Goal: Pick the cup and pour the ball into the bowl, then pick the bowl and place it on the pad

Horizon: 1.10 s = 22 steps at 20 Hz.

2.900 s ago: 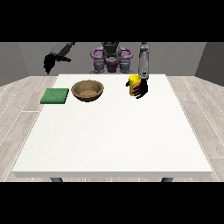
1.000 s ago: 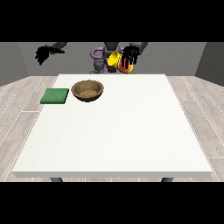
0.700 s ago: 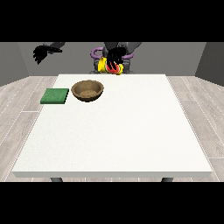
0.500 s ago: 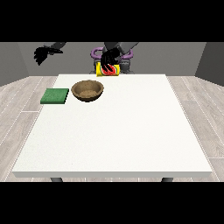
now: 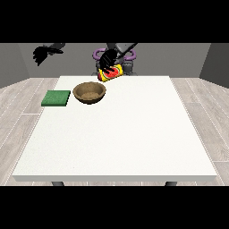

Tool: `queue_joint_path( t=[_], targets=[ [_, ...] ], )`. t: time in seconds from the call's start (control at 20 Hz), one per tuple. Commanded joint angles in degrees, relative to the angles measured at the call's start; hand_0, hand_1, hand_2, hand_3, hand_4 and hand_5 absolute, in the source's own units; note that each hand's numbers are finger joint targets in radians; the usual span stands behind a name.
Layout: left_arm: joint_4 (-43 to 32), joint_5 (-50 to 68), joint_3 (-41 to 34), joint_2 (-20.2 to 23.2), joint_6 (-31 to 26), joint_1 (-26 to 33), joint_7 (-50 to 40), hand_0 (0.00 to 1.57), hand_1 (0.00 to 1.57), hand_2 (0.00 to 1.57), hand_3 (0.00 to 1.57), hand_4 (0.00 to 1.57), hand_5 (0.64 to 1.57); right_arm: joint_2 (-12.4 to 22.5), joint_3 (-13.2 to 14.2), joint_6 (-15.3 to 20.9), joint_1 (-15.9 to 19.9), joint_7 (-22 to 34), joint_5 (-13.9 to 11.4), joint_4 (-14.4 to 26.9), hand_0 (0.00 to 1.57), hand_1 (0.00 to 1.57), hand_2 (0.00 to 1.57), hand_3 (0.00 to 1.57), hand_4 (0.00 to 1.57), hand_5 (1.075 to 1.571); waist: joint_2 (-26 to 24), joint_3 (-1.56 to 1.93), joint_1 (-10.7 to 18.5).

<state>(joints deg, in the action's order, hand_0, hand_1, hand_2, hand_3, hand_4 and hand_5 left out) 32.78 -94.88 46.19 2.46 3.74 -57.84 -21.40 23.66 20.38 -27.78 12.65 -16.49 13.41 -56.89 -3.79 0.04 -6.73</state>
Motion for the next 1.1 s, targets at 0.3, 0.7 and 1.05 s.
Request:
queue_joint_path(
  t=[0.3,0.7,1.05],
  targets=[
    [9.5,16.4,-20.1,0.4,10.8,4.6,-2.2,1.31,1.31,1.57,1.57,1.57,1.069,-4.9,-0.9,7.1,-0.4,4.3,-0.7,-0.7,0.0,0.0,0.0,0.0,0.25,1.567,-0.8,-0.67,7.6],
    [21.3,48.9,-39.1,-2.4,25.3,17.0,4.5,0.0,0.0,0.0,0.0,0.63,1.569,-6.2,-0.5,7.0,0.0,3.1,0.6,-2.5,0.0,0.0,0.0,0.0,0.35,1.568,6.7,-1.45,6.3],
    [32.9,79.4,-40.1,-2.4,20.3,27.1,23.0,0.0,0.0,0.0,0.0,0.0,1.563,-9.8,-2.0,13.6,3.6,3.1,-1.7,-4.8,0.0,0.0,0.0,0.0,0.25,1.571,10.6,-0.59,7.7]
  ],
)
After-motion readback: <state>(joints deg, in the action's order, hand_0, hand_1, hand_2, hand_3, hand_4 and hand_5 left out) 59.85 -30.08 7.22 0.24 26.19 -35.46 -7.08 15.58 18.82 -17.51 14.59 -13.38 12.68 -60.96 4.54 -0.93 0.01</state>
